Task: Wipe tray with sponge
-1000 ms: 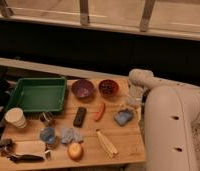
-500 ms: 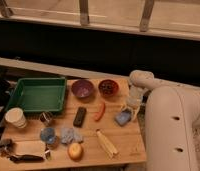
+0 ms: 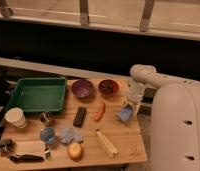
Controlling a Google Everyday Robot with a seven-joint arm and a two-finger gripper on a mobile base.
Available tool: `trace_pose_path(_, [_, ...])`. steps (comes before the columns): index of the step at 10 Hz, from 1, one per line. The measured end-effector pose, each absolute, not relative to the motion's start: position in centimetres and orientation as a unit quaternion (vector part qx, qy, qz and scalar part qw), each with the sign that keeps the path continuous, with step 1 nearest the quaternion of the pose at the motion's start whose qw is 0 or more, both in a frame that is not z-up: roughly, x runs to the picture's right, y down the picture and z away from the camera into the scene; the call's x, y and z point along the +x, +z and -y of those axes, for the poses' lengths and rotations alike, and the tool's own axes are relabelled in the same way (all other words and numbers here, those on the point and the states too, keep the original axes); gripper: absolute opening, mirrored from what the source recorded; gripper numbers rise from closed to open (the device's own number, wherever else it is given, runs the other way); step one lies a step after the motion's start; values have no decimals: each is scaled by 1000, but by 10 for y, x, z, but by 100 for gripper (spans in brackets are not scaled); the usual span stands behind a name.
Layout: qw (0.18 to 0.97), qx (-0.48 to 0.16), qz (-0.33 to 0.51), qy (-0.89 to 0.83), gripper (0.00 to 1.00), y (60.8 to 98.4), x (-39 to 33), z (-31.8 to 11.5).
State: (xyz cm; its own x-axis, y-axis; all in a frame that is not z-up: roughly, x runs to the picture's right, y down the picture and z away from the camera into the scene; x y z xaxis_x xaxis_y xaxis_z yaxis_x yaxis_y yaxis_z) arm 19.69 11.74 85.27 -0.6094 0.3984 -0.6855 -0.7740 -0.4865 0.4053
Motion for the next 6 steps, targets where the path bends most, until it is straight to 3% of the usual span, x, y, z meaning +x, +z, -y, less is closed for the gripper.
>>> trace_pose_path(4, [411,-227,-279,838,0,834,170,-42])
trace_pose_path(6, [423,-226,-266,836,0,836,159,-31])
